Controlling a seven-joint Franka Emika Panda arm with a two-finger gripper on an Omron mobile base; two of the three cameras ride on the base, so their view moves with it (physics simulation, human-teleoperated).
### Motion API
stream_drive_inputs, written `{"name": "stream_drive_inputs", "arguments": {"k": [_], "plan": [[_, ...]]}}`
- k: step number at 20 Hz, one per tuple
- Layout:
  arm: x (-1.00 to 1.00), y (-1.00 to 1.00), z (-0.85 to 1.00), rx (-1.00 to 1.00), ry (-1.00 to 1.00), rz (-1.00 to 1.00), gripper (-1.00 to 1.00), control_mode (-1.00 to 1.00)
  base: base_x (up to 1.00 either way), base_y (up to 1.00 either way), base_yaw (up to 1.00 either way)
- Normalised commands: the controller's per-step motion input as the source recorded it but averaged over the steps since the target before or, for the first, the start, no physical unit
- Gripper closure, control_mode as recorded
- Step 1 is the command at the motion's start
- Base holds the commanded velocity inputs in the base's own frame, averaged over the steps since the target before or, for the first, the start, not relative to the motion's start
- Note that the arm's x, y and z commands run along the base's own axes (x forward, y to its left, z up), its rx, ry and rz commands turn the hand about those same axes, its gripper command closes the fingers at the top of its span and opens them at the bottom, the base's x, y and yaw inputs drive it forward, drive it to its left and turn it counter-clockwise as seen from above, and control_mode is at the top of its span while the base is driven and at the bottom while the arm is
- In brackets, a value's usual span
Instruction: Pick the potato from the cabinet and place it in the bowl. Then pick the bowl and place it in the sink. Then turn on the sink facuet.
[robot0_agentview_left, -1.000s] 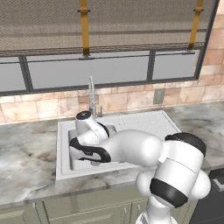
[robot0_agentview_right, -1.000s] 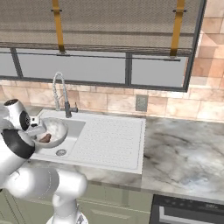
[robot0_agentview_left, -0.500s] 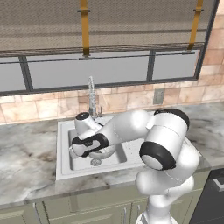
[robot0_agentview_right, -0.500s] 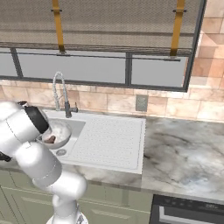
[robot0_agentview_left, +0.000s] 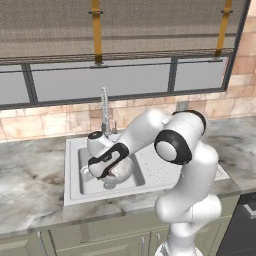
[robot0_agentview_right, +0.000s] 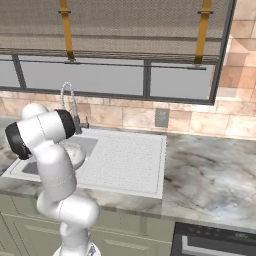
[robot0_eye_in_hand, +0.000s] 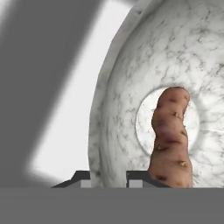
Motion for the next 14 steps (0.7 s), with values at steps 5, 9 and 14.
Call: {"name": "stream_drive_inputs", "arguments": {"k": [5, 9, 14], "plan": [[0.29, 0.0, -0.34, 0.0, 0.04, 0.0, 1.0, -1.0, 0.0, 0.0, 0.0], [0.31, 0.0, -0.29, 0.0, 0.03, 0.0, 1.0, -1.0, 0.0, 0.0, 0.0], [0.35, 0.04, -0.34, 0.0, 0.01, 0.0, 1.0, -1.0, 0.0, 0.0, 0.0]]}}
